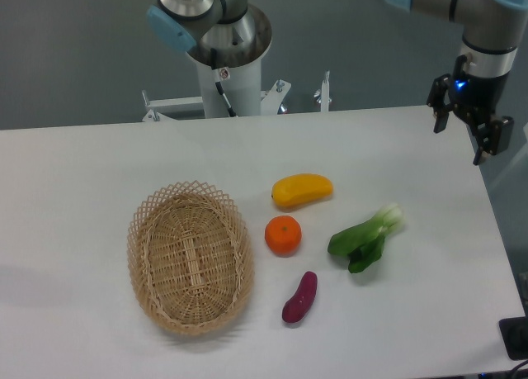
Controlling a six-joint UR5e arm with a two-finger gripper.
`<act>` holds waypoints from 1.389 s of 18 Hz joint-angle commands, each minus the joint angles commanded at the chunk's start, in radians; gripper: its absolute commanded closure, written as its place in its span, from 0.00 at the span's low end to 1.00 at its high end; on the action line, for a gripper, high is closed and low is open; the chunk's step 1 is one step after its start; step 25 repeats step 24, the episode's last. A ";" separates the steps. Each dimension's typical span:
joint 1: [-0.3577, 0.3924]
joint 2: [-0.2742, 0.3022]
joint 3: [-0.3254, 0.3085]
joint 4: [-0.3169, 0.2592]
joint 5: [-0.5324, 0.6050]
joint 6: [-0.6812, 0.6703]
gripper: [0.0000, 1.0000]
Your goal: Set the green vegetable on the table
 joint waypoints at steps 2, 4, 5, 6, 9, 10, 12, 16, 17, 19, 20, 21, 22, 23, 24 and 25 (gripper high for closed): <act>0.000 0.002 0.000 0.000 0.000 -0.002 0.00; 0.000 0.006 -0.003 0.006 -0.002 -0.008 0.00; 0.000 0.006 -0.005 0.006 -0.002 -0.009 0.00; 0.000 0.006 -0.005 0.006 -0.002 -0.011 0.00; -0.003 0.006 -0.006 0.008 -0.003 -0.012 0.00; -0.005 0.006 -0.006 0.008 -0.003 -0.012 0.00; -0.009 0.006 -0.006 0.008 -0.003 -0.012 0.00; -0.015 0.008 -0.006 0.009 -0.003 -0.014 0.00; -0.014 0.008 -0.006 0.009 -0.005 -0.014 0.00; -0.014 0.006 -0.006 0.009 -0.011 -0.015 0.00; -0.012 0.006 -0.006 0.009 -0.017 -0.015 0.00; -0.012 0.006 -0.006 0.009 -0.020 -0.017 0.00; -0.012 0.008 -0.006 0.009 -0.020 -0.017 0.00; -0.012 0.008 -0.006 0.009 -0.020 -0.017 0.00; -0.014 0.008 -0.006 0.009 -0.021 -0.020 0.00; -0.014 0.008 -0.006 0.009 -0.021 -0.020 0.00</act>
